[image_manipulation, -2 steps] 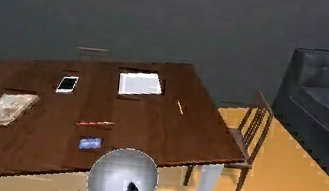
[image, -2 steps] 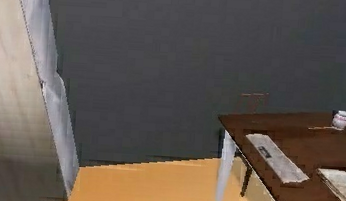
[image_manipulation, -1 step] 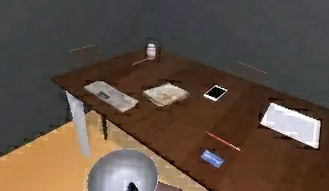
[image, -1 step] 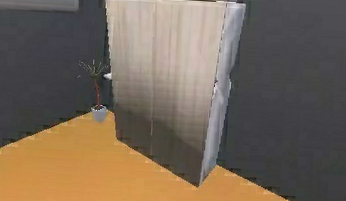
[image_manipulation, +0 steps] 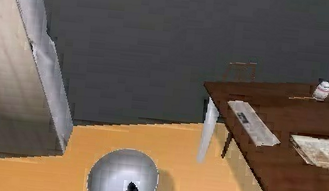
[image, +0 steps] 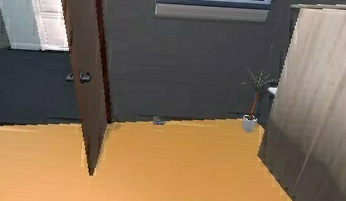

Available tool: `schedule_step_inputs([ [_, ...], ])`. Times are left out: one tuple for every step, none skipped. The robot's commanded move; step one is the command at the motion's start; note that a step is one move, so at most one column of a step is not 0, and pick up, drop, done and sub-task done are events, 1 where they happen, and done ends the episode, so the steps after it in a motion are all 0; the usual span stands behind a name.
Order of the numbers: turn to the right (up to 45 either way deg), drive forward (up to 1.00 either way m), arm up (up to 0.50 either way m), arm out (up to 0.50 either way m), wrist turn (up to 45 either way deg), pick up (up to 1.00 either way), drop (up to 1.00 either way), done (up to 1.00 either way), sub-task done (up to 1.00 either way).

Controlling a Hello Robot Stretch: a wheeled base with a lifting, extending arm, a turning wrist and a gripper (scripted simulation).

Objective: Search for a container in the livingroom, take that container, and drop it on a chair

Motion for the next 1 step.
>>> schedule_step_inputs([
  [-9.0, 0.00, 0.00, 0.00, 0.0, 0.00, 0.00, 0.00, 0.00],
])
